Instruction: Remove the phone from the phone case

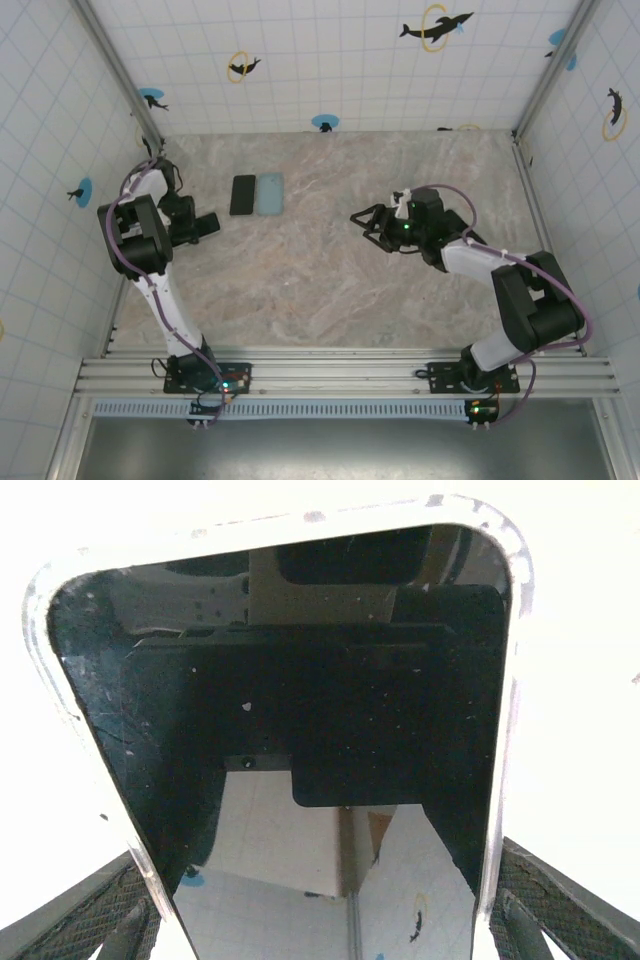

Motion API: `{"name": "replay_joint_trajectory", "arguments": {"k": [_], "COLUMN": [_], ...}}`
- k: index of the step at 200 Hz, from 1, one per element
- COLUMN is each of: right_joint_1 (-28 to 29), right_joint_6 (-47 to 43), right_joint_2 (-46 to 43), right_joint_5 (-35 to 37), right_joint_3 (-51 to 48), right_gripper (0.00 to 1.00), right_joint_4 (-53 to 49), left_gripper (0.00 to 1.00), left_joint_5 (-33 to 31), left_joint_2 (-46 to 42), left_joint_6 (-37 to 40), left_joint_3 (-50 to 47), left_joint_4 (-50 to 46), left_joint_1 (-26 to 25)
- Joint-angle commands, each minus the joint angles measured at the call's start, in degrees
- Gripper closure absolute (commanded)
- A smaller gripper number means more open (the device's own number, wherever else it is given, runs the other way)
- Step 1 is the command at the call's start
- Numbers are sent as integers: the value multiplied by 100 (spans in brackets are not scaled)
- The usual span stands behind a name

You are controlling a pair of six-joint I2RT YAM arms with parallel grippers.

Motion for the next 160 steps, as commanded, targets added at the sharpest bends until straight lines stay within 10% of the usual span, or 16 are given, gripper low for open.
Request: {"name": "replay_joint_trajectory", "arguments": {"k": [1,82,160], "right_joint_1": [112,736,1362], "right_joint_6": [61,-27,-327], "right_joint_2": [107,610,1454], "right_joint_5": [35,261,724], "right_joint_3": [-85,567,1616], "right_gripper": [20,22,28], "right_joint_4": [372,819,1389], "left_gripper": [38,38,38], "left_joint_5": [50,204,293], "left_joint_2": [-414,-1779,-2969], "left_joint_6": [103,167,-501], "left_joint_3": [107,-640,-1537], "left_joint_4": [193,365,1016], "left_joint_1": [-33,-305,-1780]}}
